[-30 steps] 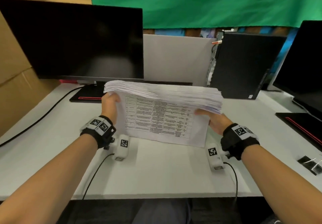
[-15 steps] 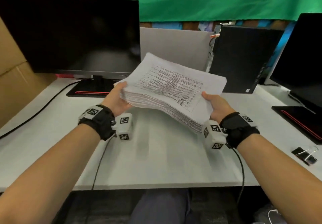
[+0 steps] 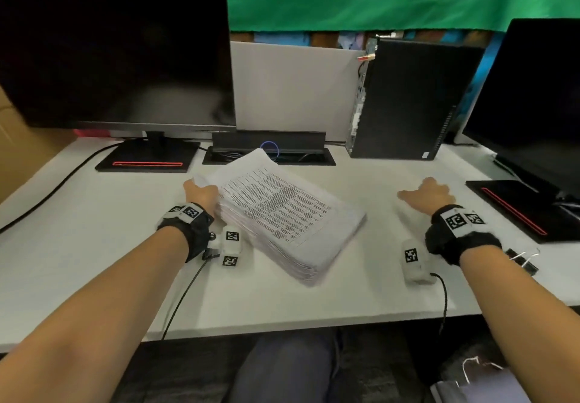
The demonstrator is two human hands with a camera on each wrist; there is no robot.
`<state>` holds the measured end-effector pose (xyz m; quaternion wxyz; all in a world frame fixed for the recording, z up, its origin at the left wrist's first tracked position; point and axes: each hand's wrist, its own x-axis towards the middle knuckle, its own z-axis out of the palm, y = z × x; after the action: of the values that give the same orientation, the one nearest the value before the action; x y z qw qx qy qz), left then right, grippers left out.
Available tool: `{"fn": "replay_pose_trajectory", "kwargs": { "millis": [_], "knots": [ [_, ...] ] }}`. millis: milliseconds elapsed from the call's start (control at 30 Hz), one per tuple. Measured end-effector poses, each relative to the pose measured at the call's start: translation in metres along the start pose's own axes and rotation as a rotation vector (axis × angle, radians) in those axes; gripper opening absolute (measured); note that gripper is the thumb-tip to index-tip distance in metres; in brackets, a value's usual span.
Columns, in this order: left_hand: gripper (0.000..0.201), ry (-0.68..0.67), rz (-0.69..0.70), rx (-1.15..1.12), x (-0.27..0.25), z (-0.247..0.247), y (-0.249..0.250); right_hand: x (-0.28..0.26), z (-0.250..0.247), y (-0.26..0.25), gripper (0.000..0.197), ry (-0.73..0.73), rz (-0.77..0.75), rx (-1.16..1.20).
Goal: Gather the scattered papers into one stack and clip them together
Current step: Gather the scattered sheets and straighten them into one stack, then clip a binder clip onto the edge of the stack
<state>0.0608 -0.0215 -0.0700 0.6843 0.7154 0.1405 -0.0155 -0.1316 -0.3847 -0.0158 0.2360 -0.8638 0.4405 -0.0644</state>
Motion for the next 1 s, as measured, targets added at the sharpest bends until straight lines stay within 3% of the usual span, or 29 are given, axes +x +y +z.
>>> {"fn": "replay_pose_trajectory", "kwargs": {
  "millis": [33, 100, 167, 233, 400, 500, 567, 633, 667, 733, 800, 900, 1000],
  "knots": [
    [0.058, -0.037, 0.009, 0.005, 0.0, 0.0, -0.002, 0.004, -0.017, 0.024, 0.067, 0.049, 0.015, -0.185],
    [0.062, -0.139, 0.005, -0.022, -0.001, 0.002, -0.004, -0.004, -0.044, 0.066, 0.053, 0.002, -0.032, -0.476],
    [0.064, -0.242, 0.009, -0.045, -0.007, 0.006, -0.005, -0.02, -0.059, 0.094, 0.056, -0.086, -0.083, -0.67],
    [0.065, -0.353, -0.01, -0.038, -0.017, 0.013, -0.007, -0.036, -0.061, 0.104, 0.054, -0.066, -0.047, -0.783],
    [0.068, -0.583, 0.003, 0.027, -0.038, 0.031, -0.012, -0.016, -0.034, 0.082, 0.044, -0.073, -0.1, -0.716],
    [0.069, -0.627, 0.018, 0.04, -0.042, 0.034, -0.012, 0.005, -0.01, 0.029, 0.032, -0.217, -0.118, -0.634],
    [0.065, -0.624, 0.023, 0.06, -0.043, 0.033, -0.013, 0.015, -0.006, -0.006, 0.028, -0.234, -0.16, -0.571],
    [0.06, -0.611, 0.03, 0.073, -0.043, 0.033, -0.013, 0.012, -0.016, -0.045, 0.024, -0.146, -0.234, -0.408],
    [0.058, -0.606, 0.035, 0.078, -0.042, 0.033, -0.013, 0.005, -0.023, -0.068, 0.019, -0.132, -0.297, -0.187],
    [0.053, -0.6, 0.055, 0.088, -0.041, 0.033, -0.014, -0.017, -0.032, -0.113, 0.013, -0.242, -0.392, 0.435],
    [0.051, -0.6, 0.065, 0.092, -0.04, 0.033, -0.015, -0.037, -0.024, -0.15, 0.015, -0.426, -0.406, 0.871],
    [0.052, -0.596, 0.06, 0.089, -0.041, 0.033, -0.016, -0.046, 0.024, -0.182, 0.02, -0.686, -0.341, 1.183],
    [0.05, -0.58, 0.073, 0.077, -0.043, 0.034, -0.015, -0.042, 0.087, -0.18, 0.021, -0.83, -0.219, 1.315]
  ]
}}
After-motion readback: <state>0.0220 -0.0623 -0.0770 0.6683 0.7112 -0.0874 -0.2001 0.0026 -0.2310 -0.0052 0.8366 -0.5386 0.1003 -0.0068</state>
